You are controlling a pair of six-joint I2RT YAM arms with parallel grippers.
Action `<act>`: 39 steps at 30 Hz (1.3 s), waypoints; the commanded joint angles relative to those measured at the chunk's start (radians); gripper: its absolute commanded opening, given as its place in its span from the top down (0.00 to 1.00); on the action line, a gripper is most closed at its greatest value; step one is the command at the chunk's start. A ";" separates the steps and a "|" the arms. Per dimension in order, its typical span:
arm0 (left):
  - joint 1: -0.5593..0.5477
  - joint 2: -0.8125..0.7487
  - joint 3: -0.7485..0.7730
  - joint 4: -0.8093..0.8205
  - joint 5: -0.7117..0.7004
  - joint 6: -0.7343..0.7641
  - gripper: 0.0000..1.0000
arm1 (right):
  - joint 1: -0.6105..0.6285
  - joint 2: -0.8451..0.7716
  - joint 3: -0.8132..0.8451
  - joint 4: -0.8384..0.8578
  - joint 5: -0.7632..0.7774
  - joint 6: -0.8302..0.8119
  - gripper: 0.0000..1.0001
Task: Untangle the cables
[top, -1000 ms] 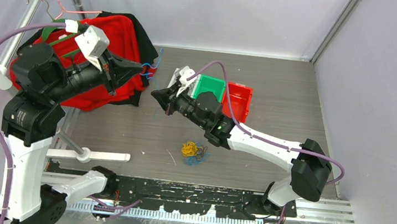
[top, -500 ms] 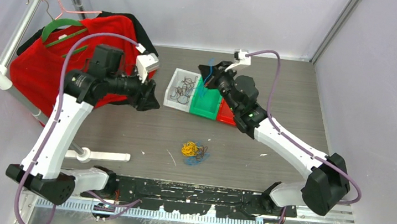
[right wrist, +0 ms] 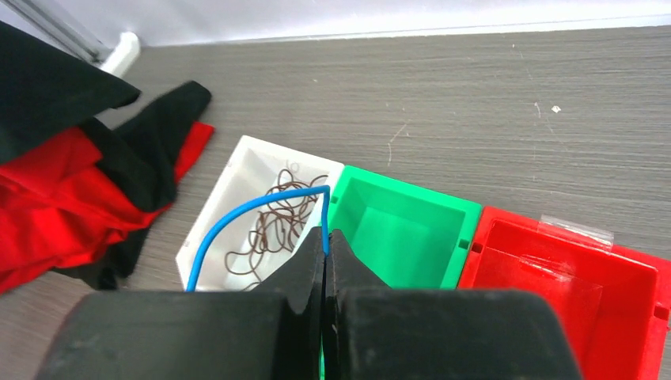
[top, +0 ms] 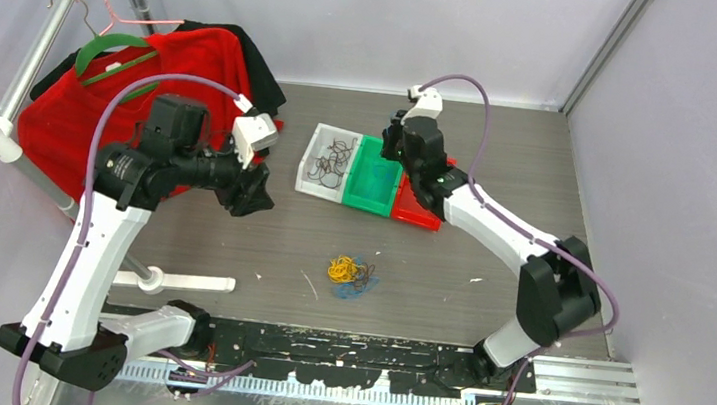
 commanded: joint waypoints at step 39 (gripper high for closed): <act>-0.002 -0.028 0.039 -0.032 0.012 0.017 0.37 | -0.059 0.272 0.493 -0.378 0.073 -0.065 0.99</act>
